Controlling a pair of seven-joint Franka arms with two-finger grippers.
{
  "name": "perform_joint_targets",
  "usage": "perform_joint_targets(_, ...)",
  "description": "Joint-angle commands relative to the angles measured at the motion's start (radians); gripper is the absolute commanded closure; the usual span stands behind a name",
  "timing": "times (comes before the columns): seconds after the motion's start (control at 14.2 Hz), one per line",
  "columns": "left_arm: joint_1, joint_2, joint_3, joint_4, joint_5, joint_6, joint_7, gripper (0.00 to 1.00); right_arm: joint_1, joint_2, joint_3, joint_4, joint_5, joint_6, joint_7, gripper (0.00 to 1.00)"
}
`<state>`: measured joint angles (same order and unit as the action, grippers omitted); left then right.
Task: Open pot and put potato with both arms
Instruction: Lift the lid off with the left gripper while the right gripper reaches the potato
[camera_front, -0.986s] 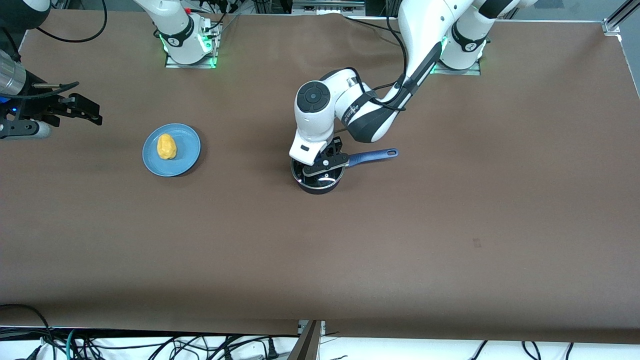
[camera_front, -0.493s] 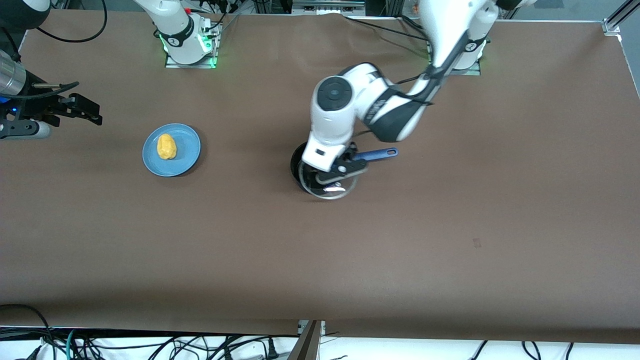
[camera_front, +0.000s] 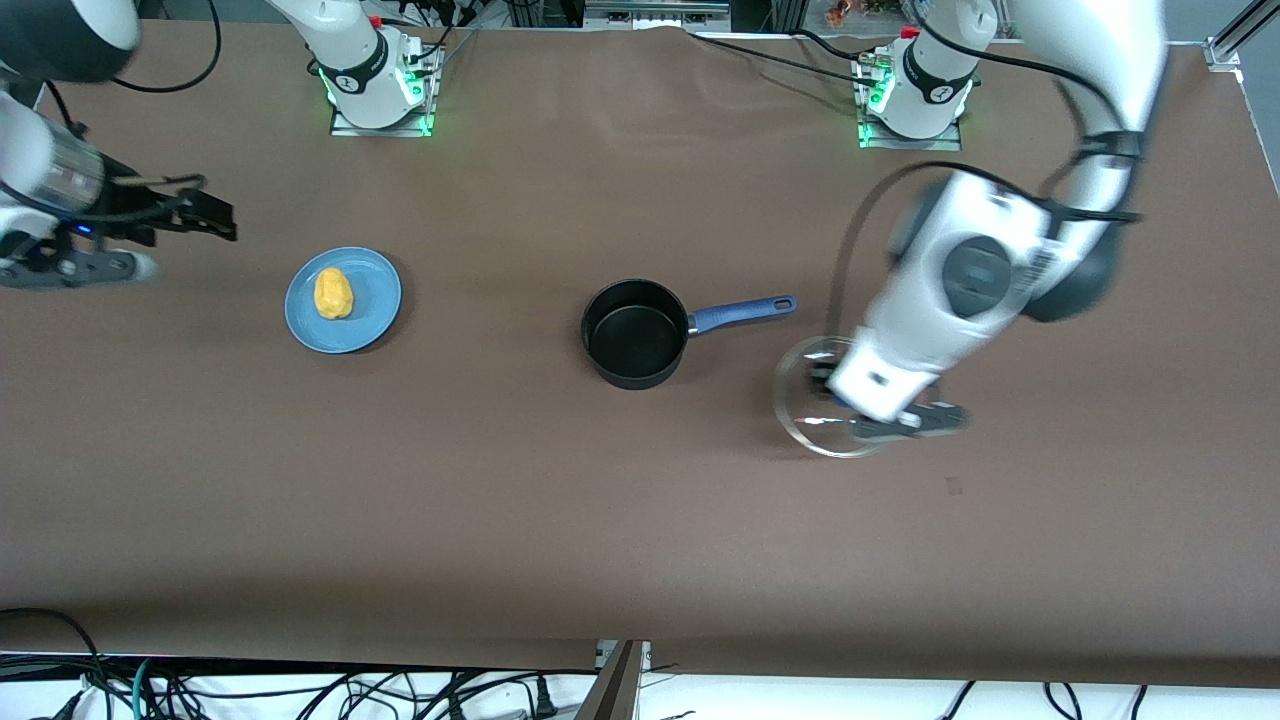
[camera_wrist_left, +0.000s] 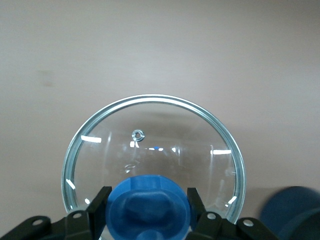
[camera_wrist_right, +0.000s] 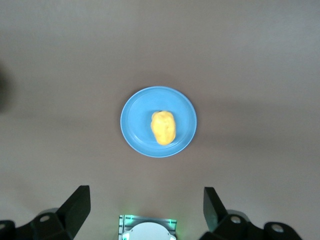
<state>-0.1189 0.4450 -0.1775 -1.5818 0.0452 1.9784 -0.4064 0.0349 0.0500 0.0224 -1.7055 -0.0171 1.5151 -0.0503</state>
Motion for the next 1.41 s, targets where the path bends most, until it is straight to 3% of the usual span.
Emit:
perform_joint_targets(0.0, 0.022, -0.065, 0.154, -0.118, -0.089, 0.011, 0.321, 0.51, 0.031, 0.001, -0.006, -0.064, -0.020, 0.009, -0.006, 0.00)
perform_joint_targets(0.14, 0.041, -0.043, 0.252, -0.154, -0.148, 0.046, 0.531, 0.51, 0.033, -0.036, -0.002, -0.178, -0.067, 0.094, -0.011, 0.00)
perform_joint_targets(0.28, 0.051, -0.020, 0.331, -0.235, -0.194, 0.164, 0.711, 0.52, 0.033, -0.077, 0.025, -0.335, -0.141, 0.253, -0.028, 0.00)
perform_joint_targets(0.49, 0.090, 0.012, 0.339, -0.342, -0.206, 0.353, 0.829, 0.52, 0.033, -0.081, 0.025, -0.555, -0.152, 0.543, -0.028, 0.00)
perform_joint_targets(0.77, 0.130, 0.078, 0.340, -0.346, -0.208, 0.422, 0.893, 0.50, 0.031, -0.042, 0.019, -0.727, -0.184, 0.799, -0.028, 0.00)
perform_joint_targets(0.85, 0.134, 0.087, 0.340, -0.345, -0.209, 0.427, 0.893, 0.44, 0.031, -0.026, 0.017, -0.743, -0.222, 0.825, -0.026, 0.00)
perform_joint_targets(0.92, 0.136, 0.092, 0.340, -0.343, -0.223, 0.430, 0.893, 0.29, 0.028, -0.001, 0.011, -0.750, -0.236, 0.861, -0.026, 0.00)
perform_joint_targets(0.99, 0.136, 0.090, 0.340, -0.334, -0.228, 0.422, 0.891, 0.06, 0.028, 0.016, 0.008, -0.764, -0.238, 0.902, -0.028, 0.00)
perform_joint_targets(1.13, 0.137, 0.066, 0.339, -0.319, -0.228, 0.393, 0.887, 0.00, 0.025, 0.068, -0.019, -0.784, -0.251, 0.994, -0.028, 0.00)
perform_joint_targets(1.34, 0.136, 0.023, 0.329, -0.175, -0.228, 0.136, 0.850, 0.00, 0.023, 0.141, -0.044, -0.827, -0.257, 1.146, -0.029, 0.00)
